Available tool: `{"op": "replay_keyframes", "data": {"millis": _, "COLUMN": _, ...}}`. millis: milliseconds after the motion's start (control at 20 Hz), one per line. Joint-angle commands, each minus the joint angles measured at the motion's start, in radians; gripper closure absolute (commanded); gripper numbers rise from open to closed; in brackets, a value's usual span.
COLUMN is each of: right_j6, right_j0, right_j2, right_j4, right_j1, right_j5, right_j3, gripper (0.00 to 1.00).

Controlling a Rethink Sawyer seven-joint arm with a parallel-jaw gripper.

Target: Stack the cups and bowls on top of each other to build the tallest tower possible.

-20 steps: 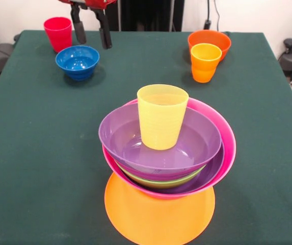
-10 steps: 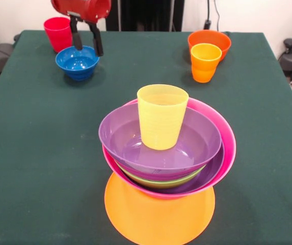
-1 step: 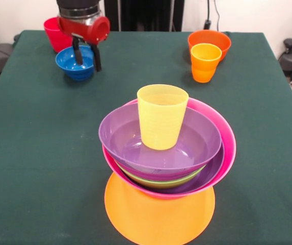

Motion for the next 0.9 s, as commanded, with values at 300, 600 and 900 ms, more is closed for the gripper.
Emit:
{"op": "replay_keyframes", "data": {"millis": 300, "right_j6": 0.043, "right_j0": 0.009, "right_j2": -0.012, "right_j4": -0.111, "right_j1": 0.121, "right_j5": -0.063, "right_j3": 0.013, "gripper": 0.00}}
{"op": "replay_keyframes", "data": {"millis": 600, "right_j6": 0.061, "right_j0": 0.037, "right_j2": -0.064, "right_j4": -0.126, "right_j1": 0.116, "right_j5": -0.045, "right_j3": -0.003, "gripper": 0.00}}
{"op": "replay_keyframes", "data": {"millis": 900, "right_j6": 0.062, "right_j0": 0.055, "right_j2": -0.072, "right_j4": -0.121, "right_j1": 0.131, "right_j5": -0.037, "right_j3": -0.030, "gripper": 0.00}}
